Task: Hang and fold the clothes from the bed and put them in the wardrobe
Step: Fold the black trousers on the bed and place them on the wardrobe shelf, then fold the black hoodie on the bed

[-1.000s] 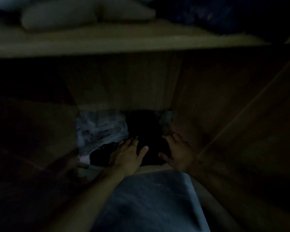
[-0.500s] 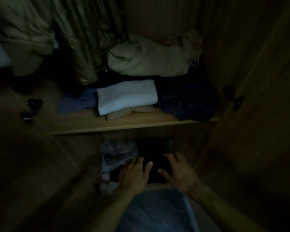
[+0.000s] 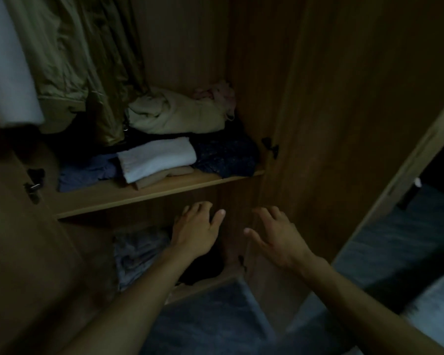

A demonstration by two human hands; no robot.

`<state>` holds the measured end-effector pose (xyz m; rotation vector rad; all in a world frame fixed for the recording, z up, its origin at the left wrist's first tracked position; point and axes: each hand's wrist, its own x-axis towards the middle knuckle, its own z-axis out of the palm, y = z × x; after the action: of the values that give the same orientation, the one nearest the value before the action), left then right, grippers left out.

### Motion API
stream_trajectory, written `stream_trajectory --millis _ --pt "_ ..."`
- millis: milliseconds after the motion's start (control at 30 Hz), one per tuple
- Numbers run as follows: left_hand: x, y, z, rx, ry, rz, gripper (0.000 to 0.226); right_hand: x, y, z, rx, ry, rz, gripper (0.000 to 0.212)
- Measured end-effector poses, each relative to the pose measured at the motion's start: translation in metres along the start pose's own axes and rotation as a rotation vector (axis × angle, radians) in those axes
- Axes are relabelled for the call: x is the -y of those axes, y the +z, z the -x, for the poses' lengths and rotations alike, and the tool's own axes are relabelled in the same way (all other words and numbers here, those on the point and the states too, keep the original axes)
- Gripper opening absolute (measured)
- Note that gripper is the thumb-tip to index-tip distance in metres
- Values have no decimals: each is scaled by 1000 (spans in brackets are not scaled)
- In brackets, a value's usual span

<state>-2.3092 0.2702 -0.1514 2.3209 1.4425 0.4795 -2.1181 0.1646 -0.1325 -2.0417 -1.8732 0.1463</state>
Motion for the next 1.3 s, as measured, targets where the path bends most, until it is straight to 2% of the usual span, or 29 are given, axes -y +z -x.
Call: stream_trajectory --millis 333,433,600,733,833,1133,1233,1300 --pt "-150 31 64 107 394 -78 53 -76 -87 134 -223 141 10 65" --pt "-203 51 83 97 453 -68 54 -114 -119 184 -299 159 -1 55" --pt "-316 93 124 111 545 -1 72 -190 -171 288 -347 257 3 51" --pt "-401 123 150 124 647 85 100 -244 -205 362 -360 377 64 58" --pt "-451 142 163 159 733 107 106 -272 -222 406 -394 458 83 53" --pt "-554 206 198 308 1019 177 85 -289 -258 535 -526 785 195 52" --pt "-569 223 224 358 1088 253 71 -284 -266 578 -544 930 242 51" --pt "-569 240 239 423 1112 291 71 -278 -264 602 -553 1024 250 50"
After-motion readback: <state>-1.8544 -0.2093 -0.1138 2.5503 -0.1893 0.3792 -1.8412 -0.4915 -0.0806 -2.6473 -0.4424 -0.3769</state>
